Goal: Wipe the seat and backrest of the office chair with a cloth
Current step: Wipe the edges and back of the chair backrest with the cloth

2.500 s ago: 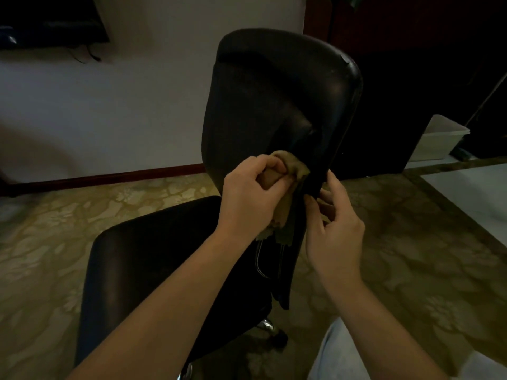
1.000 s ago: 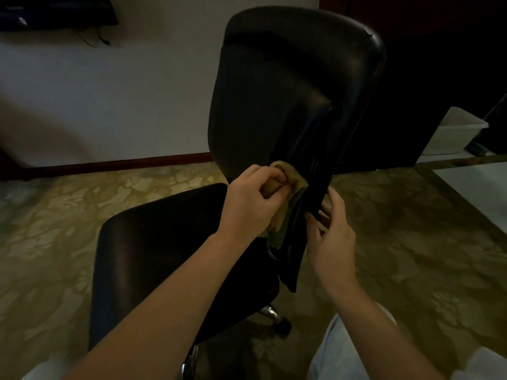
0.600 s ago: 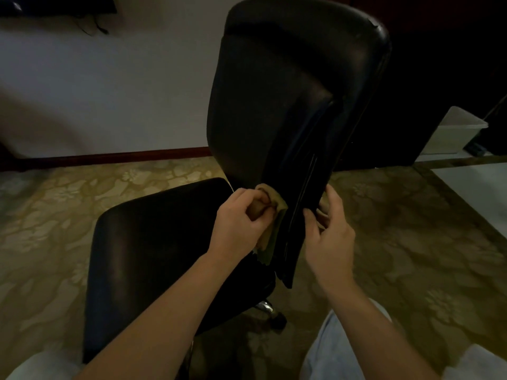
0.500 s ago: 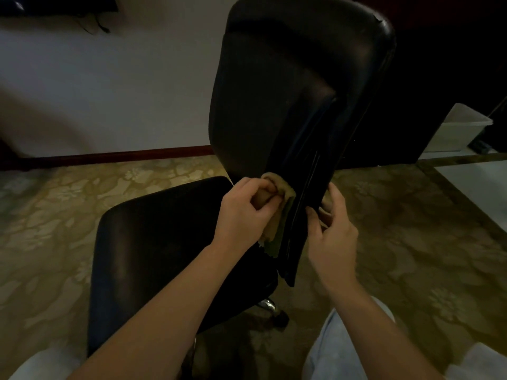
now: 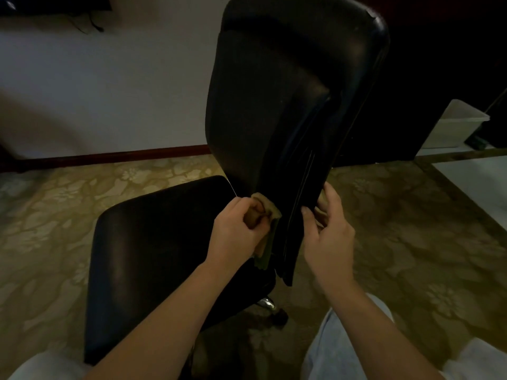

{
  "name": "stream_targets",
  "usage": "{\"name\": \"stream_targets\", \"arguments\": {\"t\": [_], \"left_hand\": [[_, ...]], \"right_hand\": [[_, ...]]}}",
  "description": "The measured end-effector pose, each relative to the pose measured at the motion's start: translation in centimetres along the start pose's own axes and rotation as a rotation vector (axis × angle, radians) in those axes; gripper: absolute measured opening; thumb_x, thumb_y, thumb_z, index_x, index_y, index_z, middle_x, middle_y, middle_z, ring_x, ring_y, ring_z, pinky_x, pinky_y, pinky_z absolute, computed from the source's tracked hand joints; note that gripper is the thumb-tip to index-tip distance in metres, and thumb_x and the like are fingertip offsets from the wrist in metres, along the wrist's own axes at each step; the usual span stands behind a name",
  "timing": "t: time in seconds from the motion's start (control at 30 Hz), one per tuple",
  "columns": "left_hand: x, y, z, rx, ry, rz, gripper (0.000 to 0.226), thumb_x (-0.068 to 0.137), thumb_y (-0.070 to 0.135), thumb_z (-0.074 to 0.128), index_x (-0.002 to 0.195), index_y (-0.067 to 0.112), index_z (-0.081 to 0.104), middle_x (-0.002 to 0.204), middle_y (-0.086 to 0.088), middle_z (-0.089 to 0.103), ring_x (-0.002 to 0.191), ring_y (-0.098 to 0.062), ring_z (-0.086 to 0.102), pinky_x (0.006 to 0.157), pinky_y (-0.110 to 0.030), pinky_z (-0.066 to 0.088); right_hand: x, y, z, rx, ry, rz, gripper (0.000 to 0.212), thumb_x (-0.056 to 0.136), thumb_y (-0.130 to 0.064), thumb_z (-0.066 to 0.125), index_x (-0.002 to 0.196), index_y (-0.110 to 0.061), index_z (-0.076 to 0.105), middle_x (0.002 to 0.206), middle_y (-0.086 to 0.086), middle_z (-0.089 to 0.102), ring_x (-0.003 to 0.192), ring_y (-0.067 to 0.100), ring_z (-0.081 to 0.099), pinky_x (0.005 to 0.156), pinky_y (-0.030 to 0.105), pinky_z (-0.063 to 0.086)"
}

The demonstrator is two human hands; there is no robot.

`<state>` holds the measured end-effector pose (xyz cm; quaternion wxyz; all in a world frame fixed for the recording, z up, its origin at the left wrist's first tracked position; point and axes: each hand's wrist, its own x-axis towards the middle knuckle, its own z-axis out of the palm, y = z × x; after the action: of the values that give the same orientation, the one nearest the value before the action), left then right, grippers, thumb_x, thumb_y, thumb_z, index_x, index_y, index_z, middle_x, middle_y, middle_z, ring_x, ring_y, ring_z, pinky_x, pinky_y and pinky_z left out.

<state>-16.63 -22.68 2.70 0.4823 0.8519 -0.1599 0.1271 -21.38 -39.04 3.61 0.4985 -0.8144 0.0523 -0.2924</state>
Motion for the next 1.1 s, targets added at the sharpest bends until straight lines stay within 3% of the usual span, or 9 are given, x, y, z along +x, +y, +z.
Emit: {"name": "stream_targets", "arguments": {"t": [0.07, 0.17, 0.37, 0.47, 0.73, 0.83, 0.93, 1.1], "left_hand": [[0.1, 0.3, -0.1, 0.024, 0.01, 0.029, 0.015, 0.085, 0.016, 0.078, 0.097, 0.019, 0.07, 0.097, 0.011, 0.061, 0.088, -0.005, 0.061, 0.08, -0.028, 0.057], [1.5, 2.3, -0.4, 0.019, 0.075, 0.116, 0.013, 0.086, 0.015, 0.078, 0.095, 0.017, 0.07, 0.095, 0.01, 0.06, 0.087, -0.003, 0.059, 0.078, -0.014, 0.049], [4.3, 4.5, -0.9, 0.034, 0.095, 0.247, 0.014, 0.087, 0.017, 0.076, 0.1, 0.018, 0.07, 0.099, 0.005, 0.064, 0.09, -0.005, 0.06, 0.08, -0.013, 0.048], [3.4, 3.5, -0.8, 0.01, 0.071, 0.204, 0.017, 0.087, 0.016, 0.076, 0.101, 0.019, 0.069, 0.101, 0.007, 0.062, 0.093, -0.004, 0.06, 0.083, -0.012, 0.048], [0.6, 0.1, -1.3, 0.001, -0.097, 0.037, 0.013, 0.088, 0.016, 0.076, 0.1, 0.019, 0.07, 0.102, 0.014, 0.06, 0.093, -0.004, 0.06, 0.081, -0.021, 0.053], [0.9, 0.9, -1.6, 0.02, -0.069, 0.083, 0.011, 0.087, 0.014, 0.077, 0.097, 0.017, 0.074, 0.097, 0.011, 0.062, 0.088, -0.005, 0.061, 0.08, -0.024, 0.055], [1.7, 2.3, -1.7, 0.035, -0.004, 0.149, 0.011, 0.088, 0.015, 0.077, 0.098, 0.017, 0.074, 0.097, 0.009, 0.065, 0.089, -0.005, 0.063, 0.08, -0.018, 0.053], [2.0, 3.1, -1.4, 0.048, 0.056, 0.18, 0.012, 0.088, 0.016, 0.076, 0.099, 0.018, 0.073, 0.097, 0.01, 0.064, 0.09, -0.003, 0.061, 0.081, -0.011, 0.048]], "right_hand": [[0.0, 0.1, 0.1, -0.009, 0.006, 0.003, 0.055, 0.099, -0.018, 0.057, 0.147, -0.034, 0.036, 0.12, -0.017, 0.061, 0.108, -0.004, 0.061, 0.088, 0.014, 0.052], [-0.1, 0.2, 0.1, -0.011, 0.012, 0.008, 0.055, 0.099, -0.019, 0.057, 0.148, -0.033, 0.036, 0.118, -0.019, 0.06, 0.106, 0.002, 0.064, 0.086, 0.025, 0.057], [0.0, 0.2, 0.1, 0.032, -0.01, 0.036, 0.056, 0.1, -0.019, 0.056, 0.148, -0.034, 0.034, 0.12, -0.012, 0.061, 0.107, 0.0, 0.062, 0.087, 0.016, 0.053], [0.0, 0.1, 0.1, 0.029, -0.012, 0.03, 0.057, 0.099, -0.018, 0.056, 0.146, -0.041, 0.033, 0.12, -0.016, 0.06, 0.109, 0.0, 0.062, 0.087, 0.016, 0.054], [0.0, 0.1, 0.0, -0.014, 0.003, -0.012, 0.054, 0.099, -0.019, 0.056, 0.148, -0.027, 0.036, 0.12, -0.011, 0.063, 0.109, 0.0, 0.062, 0.09, 0.019, 0.053], [-0.2, 0.1, 0.0, -0.012, 0.004, -0.004, 0.055, 0.099, -0.019, 0.056, 0.148, -0.03, 0.035, 0.117, -0.016, 0.061, 0.108, 0.001, 0.063, 0.09, 0.029, 0.056], [-0.3, 0.2, 0.0, -0.015, -0.001, 0.001, 0.057, 0.099, -0.02, 0.056, 0.149, -0.034, 0.033, 0.118, -0.016, 0.061, 0.108, 0.002, 0.063, 0.089, 0.035, 0.057], [-0.6, 0.0, 0.0, -0.01, -0.004, 0.001, 0.055, 0.1, -0.02, 0.056, 0.149, -0.03, 0.035, 0.122, -0.016, 0.06, 0.11, -0.002, 0.061, 0.09, 0.028, 0.056]]}}
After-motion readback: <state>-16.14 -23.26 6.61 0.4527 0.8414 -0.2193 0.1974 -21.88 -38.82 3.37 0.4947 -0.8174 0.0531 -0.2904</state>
